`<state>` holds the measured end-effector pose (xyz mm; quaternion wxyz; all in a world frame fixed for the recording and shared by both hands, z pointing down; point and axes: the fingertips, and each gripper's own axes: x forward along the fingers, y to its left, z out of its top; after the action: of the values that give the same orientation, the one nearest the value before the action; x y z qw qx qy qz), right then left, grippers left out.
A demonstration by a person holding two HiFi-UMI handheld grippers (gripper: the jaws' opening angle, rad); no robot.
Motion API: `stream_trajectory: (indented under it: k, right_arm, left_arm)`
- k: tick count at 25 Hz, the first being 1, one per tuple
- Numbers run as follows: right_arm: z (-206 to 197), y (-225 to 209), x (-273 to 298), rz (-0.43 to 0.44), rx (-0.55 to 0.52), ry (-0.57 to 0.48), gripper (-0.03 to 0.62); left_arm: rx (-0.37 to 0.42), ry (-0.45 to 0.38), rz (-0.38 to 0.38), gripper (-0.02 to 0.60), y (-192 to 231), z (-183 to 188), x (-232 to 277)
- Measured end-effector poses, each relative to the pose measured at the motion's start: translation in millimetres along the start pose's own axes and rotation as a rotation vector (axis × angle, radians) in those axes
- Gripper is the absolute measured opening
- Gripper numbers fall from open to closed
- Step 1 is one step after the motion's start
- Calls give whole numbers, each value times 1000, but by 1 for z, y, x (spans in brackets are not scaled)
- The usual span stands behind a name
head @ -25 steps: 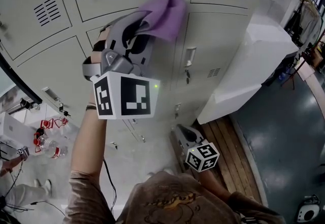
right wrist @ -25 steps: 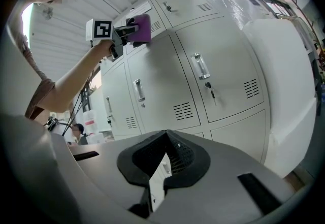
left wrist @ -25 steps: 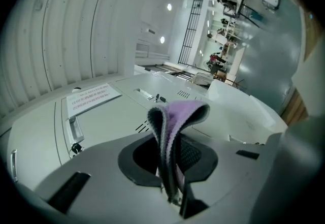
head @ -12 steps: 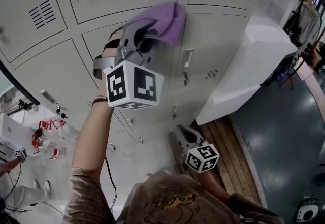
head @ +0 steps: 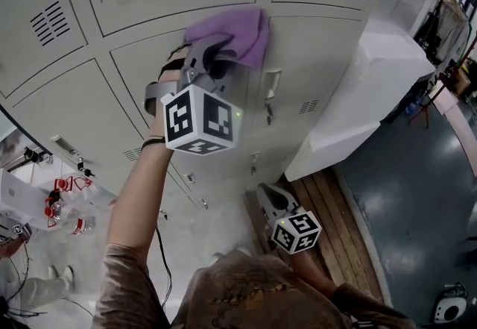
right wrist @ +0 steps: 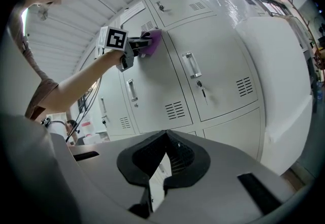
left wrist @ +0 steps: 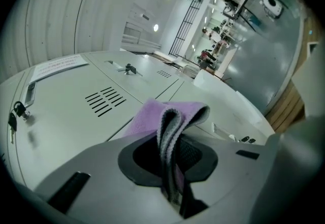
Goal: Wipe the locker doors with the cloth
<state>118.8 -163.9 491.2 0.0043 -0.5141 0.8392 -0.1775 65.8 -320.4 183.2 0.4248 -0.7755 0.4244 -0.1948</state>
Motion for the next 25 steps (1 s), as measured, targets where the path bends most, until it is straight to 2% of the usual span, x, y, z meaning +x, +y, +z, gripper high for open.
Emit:
stream_trajectory:
  k: [6,25]
  right_arm:
    - [-1,-3,3,-4,5,4,-3]
    - [-6,-8,6,-19,15,11,-3]
  left_arm:
    - [0,4,-15,43,-12,-7,4]
    - [-66,62,-145,43,-92,-57,2]
